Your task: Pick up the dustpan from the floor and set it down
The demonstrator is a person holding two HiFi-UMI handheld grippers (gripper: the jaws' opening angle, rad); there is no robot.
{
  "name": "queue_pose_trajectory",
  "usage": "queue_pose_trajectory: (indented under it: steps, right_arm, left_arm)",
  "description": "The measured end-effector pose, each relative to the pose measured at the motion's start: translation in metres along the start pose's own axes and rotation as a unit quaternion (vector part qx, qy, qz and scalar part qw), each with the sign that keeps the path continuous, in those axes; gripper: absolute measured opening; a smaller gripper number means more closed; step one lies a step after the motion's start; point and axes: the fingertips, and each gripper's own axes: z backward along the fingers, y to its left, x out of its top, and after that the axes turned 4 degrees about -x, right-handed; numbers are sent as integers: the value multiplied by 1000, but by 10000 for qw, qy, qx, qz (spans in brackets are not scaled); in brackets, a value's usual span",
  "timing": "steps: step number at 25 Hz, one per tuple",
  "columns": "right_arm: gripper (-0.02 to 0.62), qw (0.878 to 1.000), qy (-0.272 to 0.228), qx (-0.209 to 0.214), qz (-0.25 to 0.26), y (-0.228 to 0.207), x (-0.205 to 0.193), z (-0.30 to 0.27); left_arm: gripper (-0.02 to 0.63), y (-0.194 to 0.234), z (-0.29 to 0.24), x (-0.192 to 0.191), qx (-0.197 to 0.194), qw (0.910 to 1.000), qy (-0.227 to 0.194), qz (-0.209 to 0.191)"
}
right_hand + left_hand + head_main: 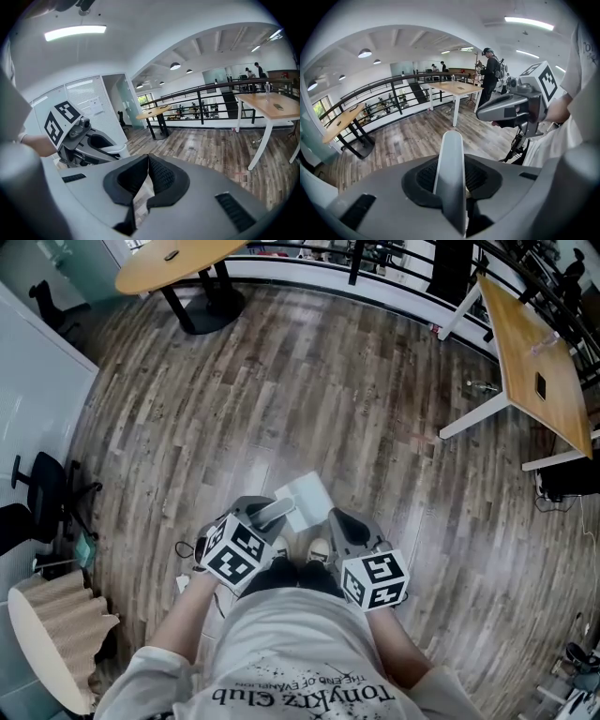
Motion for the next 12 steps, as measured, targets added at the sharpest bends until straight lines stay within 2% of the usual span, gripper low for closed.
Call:
queue_pose_trajectory:
  steps: [12]
  right_arm:
    - [25, 9997, -18, 192, 137, 22, 1, 0]
  left_arm:
    - [123, -20, 18, -9, 5, 10000, 44, 77]
